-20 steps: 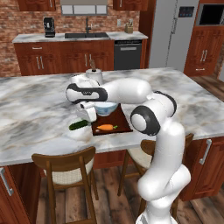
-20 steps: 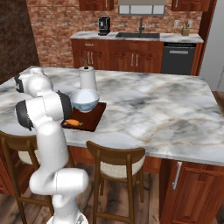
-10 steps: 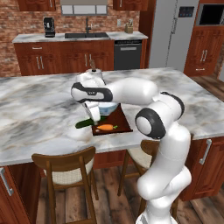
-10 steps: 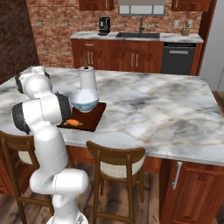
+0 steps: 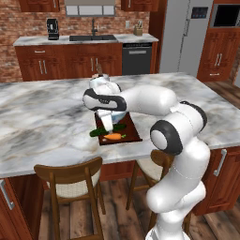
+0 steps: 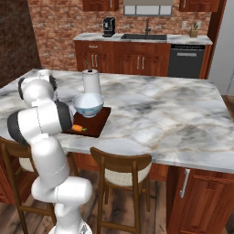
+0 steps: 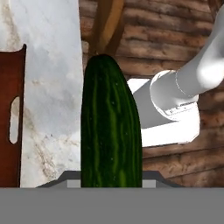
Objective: Place the two vegetables and bowl onto the tray for setting up a vegetable dip station.
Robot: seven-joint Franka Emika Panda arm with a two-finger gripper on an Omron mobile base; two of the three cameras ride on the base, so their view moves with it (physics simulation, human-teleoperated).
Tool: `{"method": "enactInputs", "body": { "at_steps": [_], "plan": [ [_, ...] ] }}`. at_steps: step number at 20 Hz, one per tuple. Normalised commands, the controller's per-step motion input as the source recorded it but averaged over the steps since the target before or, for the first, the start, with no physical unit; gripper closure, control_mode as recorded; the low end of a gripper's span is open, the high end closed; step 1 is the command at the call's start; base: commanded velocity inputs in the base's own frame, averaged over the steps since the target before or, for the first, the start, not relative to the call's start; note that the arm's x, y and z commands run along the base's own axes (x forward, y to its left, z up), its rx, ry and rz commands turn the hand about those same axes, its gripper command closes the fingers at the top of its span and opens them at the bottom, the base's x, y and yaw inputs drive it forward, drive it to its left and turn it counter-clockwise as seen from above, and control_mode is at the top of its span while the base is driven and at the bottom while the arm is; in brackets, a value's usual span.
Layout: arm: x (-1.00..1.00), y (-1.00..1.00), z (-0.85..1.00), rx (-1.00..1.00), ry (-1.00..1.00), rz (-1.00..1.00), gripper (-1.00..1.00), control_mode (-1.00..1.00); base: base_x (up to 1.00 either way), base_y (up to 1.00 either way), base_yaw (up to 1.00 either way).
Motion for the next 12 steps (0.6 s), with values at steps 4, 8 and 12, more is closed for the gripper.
{"method": "enactInputs", "body": {
  "at_steps": [4, 8, 12],
  "plan": [
    [-0.2, -0.36, 0.04, 0.0, 0.0, -0.22, 1.0, -1.0, 0.0, 0.0, 0.0],
    [-0.11, -0.35, 0.02, 0.0, 0.0, -0.21, 1.0, -1.0, 0.0, 0.0, 0.0],
    [-0.06, -0.33, 0.0, 0.0, 0.0, -0.18, 1.0, -1.0, 0.0, 0.0, 0.0]
  ]
}}
